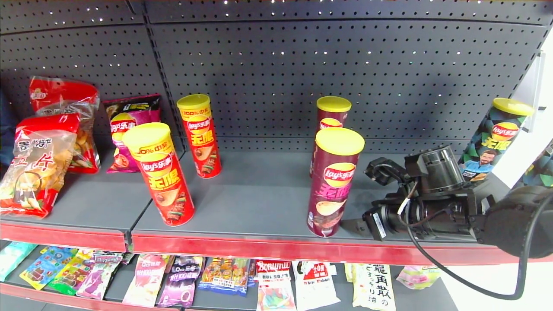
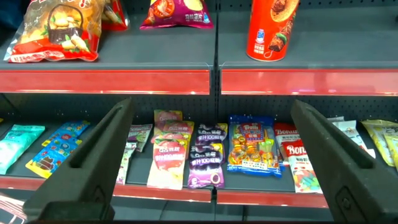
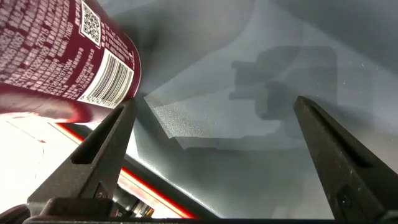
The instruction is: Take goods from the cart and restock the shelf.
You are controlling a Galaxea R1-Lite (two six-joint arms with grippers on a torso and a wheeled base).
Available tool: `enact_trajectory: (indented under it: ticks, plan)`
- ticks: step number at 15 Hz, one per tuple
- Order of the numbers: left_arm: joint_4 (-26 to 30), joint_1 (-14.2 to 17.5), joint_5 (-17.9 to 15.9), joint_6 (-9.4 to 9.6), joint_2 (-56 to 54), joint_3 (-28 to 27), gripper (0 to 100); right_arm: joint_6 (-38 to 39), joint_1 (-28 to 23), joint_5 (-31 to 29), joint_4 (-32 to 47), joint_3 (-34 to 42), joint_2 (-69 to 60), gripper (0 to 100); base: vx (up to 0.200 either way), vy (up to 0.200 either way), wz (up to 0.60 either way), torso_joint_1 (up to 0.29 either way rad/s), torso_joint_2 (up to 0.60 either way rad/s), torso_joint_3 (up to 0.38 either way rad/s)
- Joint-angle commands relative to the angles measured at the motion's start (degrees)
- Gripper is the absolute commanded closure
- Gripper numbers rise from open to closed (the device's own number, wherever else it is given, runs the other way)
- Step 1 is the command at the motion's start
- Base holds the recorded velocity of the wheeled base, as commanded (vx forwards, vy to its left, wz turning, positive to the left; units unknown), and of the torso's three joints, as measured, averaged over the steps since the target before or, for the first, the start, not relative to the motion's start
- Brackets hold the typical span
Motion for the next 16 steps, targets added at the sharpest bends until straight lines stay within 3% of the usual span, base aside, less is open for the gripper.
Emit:
enact_trajectory:
  ticks: [1,7,16]
  plan:
    - [-0.01,0.02,0.04,-0.01,0.08,0.0,0,-0.01,0.04,0.06,0.07,-0.01,0.0,0,0.0,0.0,0.0,0.0,0.0,0.0]
    - [-0.01,0.02,-0.14,-0.19,0.08,0.0,0,0.25,-0.75,-1.87,0.16,3.77,-8.17,0,0.0,0.0,0.0,0.0,0.0,0.0]
    - [-0.01,0.02,-1.63,-0.36,0.08,0.35,0,-0.01,-0.57,-7.68,0.69,17.22,-40.34,0,0.0,0.0,0.0,0.0,0.0,0.0]
